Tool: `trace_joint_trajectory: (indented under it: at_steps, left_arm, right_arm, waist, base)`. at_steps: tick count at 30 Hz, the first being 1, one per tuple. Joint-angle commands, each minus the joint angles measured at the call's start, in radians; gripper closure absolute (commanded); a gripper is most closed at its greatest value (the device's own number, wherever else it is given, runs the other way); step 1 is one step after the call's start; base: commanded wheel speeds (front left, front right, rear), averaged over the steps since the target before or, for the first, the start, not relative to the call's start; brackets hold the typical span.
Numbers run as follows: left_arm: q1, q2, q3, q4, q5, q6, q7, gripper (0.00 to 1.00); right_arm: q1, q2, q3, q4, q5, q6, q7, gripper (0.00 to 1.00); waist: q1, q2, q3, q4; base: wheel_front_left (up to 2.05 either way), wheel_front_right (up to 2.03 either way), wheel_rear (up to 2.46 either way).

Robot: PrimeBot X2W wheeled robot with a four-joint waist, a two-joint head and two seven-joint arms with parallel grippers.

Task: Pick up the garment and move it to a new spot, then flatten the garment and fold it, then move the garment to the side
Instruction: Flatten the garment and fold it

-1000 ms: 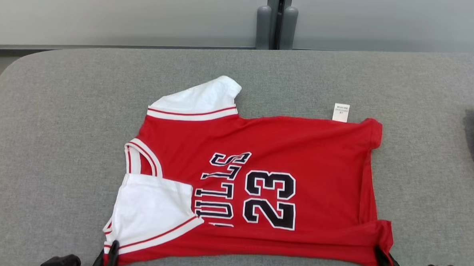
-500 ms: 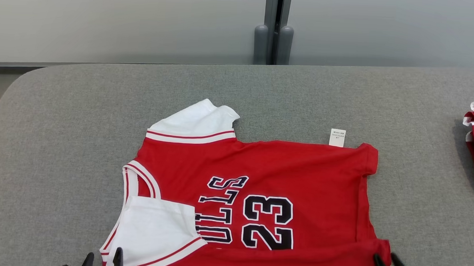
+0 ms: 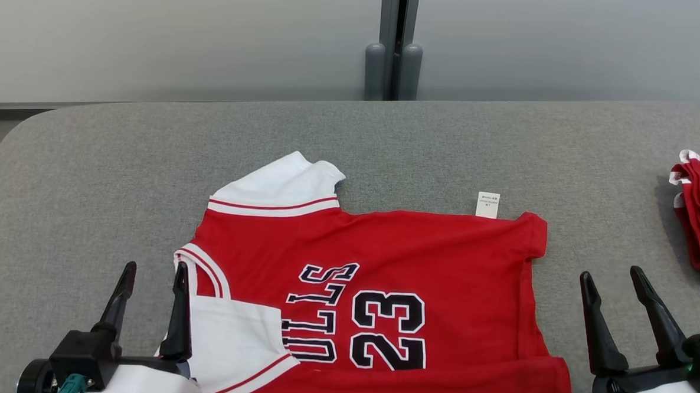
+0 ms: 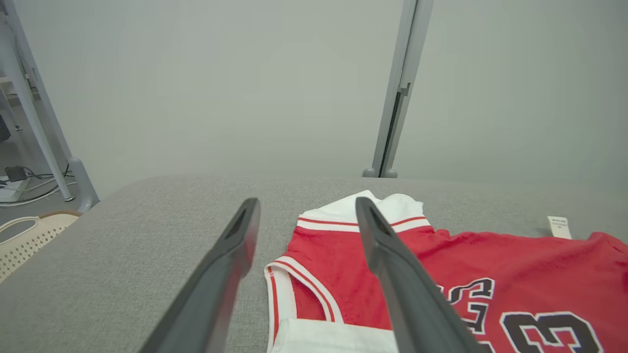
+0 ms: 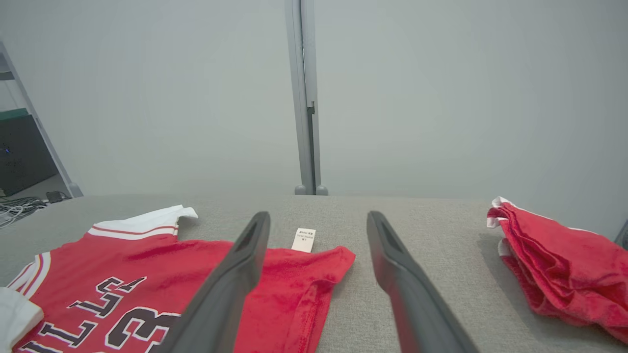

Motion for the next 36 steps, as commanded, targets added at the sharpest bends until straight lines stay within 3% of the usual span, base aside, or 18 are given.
trace_joint_trajectory:
  at_steps: [1,12,20,27,36]
  left_arm:
    - [-0.021,0.014,-0.002,-0.010,0.016,0.008,-0.001,0.00]
    - [-0.048,0.019,-0.017,0.006,0.020,0.013,0.032,0.00]
    - [-0.292,-0.001,-0.074,0.126,-0.002,-0.066,0.078,0.00]
    - [-0.677,-0.020,-0.119,0.401,-0.015,-0.159,0.156,0.00]
    - [-0.968,-0.004,-0.121,0.826,-0.035,-0.203,0.224,0.00]
  right_arm:
    - [-0.003,0.000,-0.008,-0.026,-0.013,-0.002,0.016,0.00]
    - [0.013,0.018,-0.011,-0.075,-0.022,-0.002,0.050,0.00]
    - [-0.044,0.021,-0.008,-0.090,-0.005,-0.002,0.042,0.00]
    - [-0.132,0.010,0.022,-0.069,0.011,-0.002,0.024,0.00]
    - [-0.214,0.010,0.064,-0.014,0.033,-0.002,-0.015,0.00]
  waist:
    - [0.0000,0.0000,-0.006,-0.005]
    - [0.0000,0.0000,0.021,0.000]
    - [0.0000,0.0000,0.147,-0.007]
    - [0.0000,0.0000,0.297,-0.060]
    - [0.0000,0.0000,0.380,-0.132]
  base:
    - [0.00,0.00,0.00]
    - [0.00,0.00,0.00]
    - [0.00,0.00,0.00]
    - [0.00,0.00,0.00]
    - [0.00,0.00,0.00]
